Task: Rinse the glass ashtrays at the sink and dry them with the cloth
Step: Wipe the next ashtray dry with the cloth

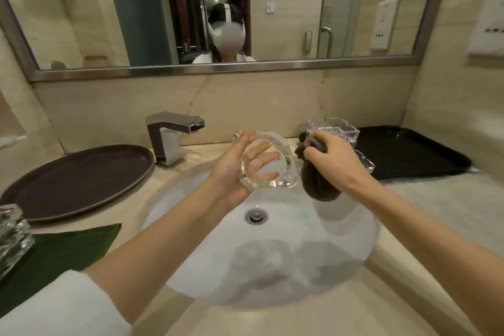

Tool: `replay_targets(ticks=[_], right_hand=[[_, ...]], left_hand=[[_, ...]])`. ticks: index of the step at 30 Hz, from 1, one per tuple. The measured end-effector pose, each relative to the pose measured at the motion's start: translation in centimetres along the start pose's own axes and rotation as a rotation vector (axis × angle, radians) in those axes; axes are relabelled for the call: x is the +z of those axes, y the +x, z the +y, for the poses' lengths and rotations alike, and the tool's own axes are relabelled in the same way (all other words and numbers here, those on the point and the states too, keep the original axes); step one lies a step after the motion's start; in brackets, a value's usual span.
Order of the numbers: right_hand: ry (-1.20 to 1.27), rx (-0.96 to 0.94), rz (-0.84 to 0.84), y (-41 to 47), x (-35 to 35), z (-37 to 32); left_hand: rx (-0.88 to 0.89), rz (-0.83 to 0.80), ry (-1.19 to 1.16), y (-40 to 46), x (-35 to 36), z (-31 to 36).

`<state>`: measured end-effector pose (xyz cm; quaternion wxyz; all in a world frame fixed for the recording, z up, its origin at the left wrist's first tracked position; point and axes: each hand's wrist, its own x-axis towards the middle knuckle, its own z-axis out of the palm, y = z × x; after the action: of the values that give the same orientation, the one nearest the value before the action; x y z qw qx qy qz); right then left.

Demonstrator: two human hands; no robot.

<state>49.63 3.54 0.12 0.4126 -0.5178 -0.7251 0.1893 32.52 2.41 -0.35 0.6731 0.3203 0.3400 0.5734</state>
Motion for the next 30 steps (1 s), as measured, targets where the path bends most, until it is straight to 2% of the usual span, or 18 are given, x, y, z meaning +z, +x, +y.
replay_targets(ticks=[3,7,8,10,12,17,22,30], right_hand=[[0.047,0.190,-0.165,1.2,-2.2,2.0],[0.091,0.299,-0.107,3.4,-5.2,4.5],[0.022,0.335,-0.094,4.0,-6.1,5.1],[-0.149,0.387,-0.096,5.3,-7.8,6.1],[-0.294,0.424,-0.132,6.8,-9.2,7.1],[-0.549,0.480,-0.309,10.1,-10.4,9.9],[-0.507,0.535,-0.385,10.4,-9.4,12.9],[-0.448,0.543,-0.387,10.4,-9.0,14.8]], left_hand=[[-0.048,-0.012,-0.058,2.6,3.4,-0.8],[-0.080,-0.051,-0.045,6.4,7.4,-2.8],[-0.073,-0.024,0.055,7.5,8.1,-3.4],[-0.042,0.045,0.445,9.6,9.1,-4.6],[-0.023,0.049,0.816,11.5,9.6,-5.6],[0.007,0.007,1.172,16.0,10.1,-7.5],[0.104,0.150,1.334,18.4,9.6,-9.0],[0.168,0.165,1.394,19.4,8.9,-9.7]])
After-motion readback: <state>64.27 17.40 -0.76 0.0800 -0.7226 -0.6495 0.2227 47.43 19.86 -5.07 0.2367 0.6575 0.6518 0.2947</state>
